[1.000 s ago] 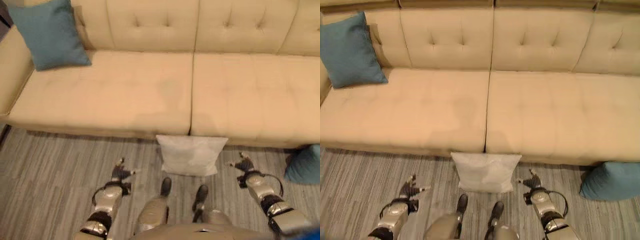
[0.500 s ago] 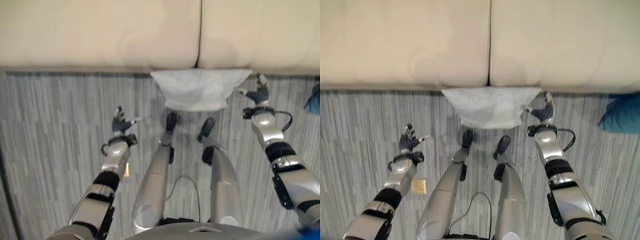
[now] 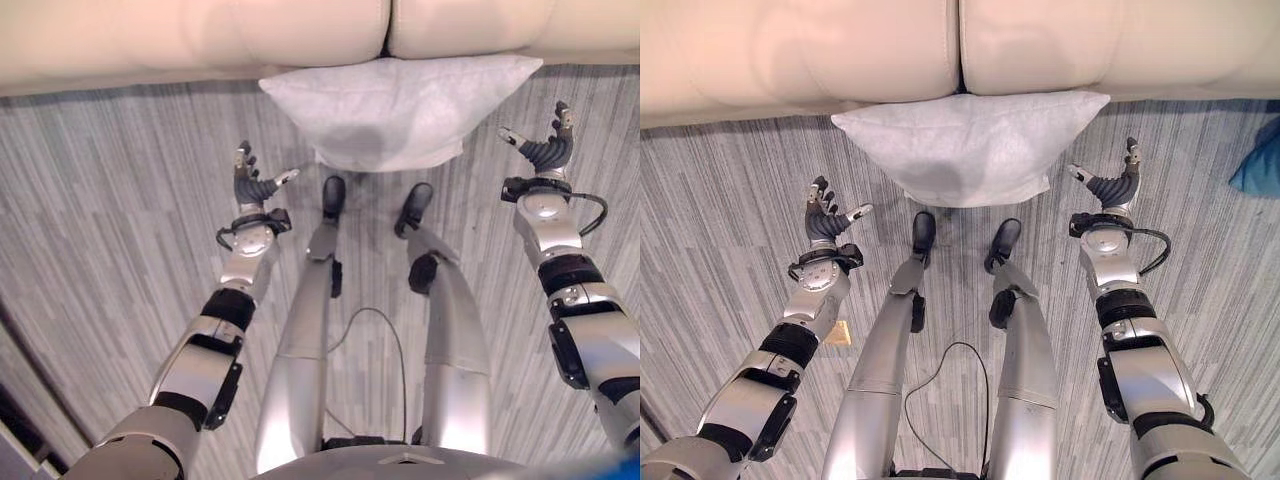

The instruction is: Pick up all the scattered cushions and arrange them neatly on the sofa.

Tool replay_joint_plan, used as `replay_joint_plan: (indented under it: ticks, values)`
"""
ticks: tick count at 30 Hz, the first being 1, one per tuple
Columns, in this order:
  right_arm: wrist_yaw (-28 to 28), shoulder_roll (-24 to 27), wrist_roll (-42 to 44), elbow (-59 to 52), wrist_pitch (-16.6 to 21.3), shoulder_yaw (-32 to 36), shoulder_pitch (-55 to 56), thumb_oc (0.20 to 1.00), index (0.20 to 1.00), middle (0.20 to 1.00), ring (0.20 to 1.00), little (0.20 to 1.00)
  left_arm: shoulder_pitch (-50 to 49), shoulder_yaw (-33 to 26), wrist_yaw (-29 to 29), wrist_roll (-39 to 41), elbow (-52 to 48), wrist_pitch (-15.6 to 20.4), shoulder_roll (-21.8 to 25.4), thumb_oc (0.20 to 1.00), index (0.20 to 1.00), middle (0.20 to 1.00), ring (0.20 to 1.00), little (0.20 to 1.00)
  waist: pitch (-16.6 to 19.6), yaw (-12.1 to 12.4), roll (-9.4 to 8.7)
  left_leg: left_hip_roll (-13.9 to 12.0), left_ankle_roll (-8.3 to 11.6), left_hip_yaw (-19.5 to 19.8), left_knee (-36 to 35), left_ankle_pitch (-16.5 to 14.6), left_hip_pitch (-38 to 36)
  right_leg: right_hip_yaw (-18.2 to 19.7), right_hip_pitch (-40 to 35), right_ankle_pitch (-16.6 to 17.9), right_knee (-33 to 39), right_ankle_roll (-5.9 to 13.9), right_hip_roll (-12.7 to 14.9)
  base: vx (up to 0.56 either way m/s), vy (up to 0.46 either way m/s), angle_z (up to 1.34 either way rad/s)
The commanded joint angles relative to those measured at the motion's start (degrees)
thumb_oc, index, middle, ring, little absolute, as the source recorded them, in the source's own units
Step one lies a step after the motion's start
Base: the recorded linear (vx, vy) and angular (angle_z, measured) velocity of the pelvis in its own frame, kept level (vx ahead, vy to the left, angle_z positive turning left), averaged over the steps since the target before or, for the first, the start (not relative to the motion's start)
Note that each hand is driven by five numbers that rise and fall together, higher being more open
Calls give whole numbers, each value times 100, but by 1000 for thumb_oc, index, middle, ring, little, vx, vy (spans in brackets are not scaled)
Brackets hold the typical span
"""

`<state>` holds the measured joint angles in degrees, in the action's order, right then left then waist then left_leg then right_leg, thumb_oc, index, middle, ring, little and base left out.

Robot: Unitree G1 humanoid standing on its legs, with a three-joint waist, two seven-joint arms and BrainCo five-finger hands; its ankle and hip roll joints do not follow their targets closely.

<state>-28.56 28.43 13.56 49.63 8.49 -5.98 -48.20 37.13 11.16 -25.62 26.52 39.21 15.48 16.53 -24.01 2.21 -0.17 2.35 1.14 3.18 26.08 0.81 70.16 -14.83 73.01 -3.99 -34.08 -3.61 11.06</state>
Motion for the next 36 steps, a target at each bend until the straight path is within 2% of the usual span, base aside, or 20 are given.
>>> replay_joint_plan:
  ticks: [1,9,16,21,26,32,33,34,35,36]
  values:
    - [50,188,359,-37,323,-322,361,1000,1000,1000,1000,1000,-414,-21,-91,394,-90,250,-10,1000,1000,1000,1000,1000,738,-40,18,-224,76,138,545,-746,188,575,121,-369,-381,899,104,33,-27,0]
    - [293,426,704,-88,391,-625,-227,1000,1000,1000,1000,1000,73,165,41,571,-188,257,321,1000,1000,1000,1000,1000,657,-107,-26,-222,46,120,1010,-823,867,651,801,-345,-691,957,161,43,2,-3]
    - [360,430,929,-143,420,-990,-916,1000,1000,1000,1000,1000,648,423,62,703,-111,263,557,1000,1000,1000,1000,1000,562,-154,-67,-254,31,137,1513,-924,1424,723,1334,-393,-1059,982,146,56,14,-5]
    - [263,53,1051,-17,395,-1433,-1802,1000,1000,1000,1000,1000,1478,720,-20,815,247,205,586,1000,1000,1000,1000,1000,411,-180,-74,-319,33,161,1881,-1020,1805,755,1686,-440,-1258,994,45,77,21,-9]
    - [267,-214,983,71,363,-1797,-2315,1000,1000,1000,1000,1000,2056,940,-44,850,373,200,653,1000,1000,1000,1000,1000,320,-168,-38,-338,50,236,2027,-1078,1861,706,1691,-467,-1255,992,-22,50,4,-8]
    - [303,-857,929,61,409,-2200,-2897,1000,1000,1000,1000,1000,2758,1085,-183,1064,268,382,448,1000,1000,1000,1000,1000,307,-98,-7,-354,89,374,2296,-1169,1961,627,1694,-490,-1290,977,-99,38,-7,-5]
    - [303,-1061,982,-19,483,-2217,-2959,630,630,630,630,630,2851,1068,-222,1152,197,457,349,1000,1000,1000,1000,1000,344,-91,-13,-356,105,394,2300,-1176,1973,606,1694,-496,-1278,968,-108,0,0,0]
    - [302,-1063,981,-19,484,-2217,-2958,200,200,200,200,200,2848,1069,-223,1153,196,458,350,1000,1000,1000,1000,1000,346,-91,-13,-357,106,395,2299,-1177,1973,605,1694,-496,-1277,967,-109,0,0,0]
    - [296,-1183,1029,-94,536,-2186,-2975,200,200,200,200,200,2866,1070,-224,1220,121,501,307,693,693,693,693,693,373,-86,-19,-350,111,407,2307,-1177,1973,599,1694,-501,-1288,964,-117,0,0,0]
    - [333,-1288,1107,-187,638,-2134,-2948,200,200,200,200,200,2876,1052,-207,1242,74,546,252,200,200,200,200,200,412,-90,-27,-354,116,423,2296,-1174,1972,584,1693,-498,-1280,962,-126,0,0,0]
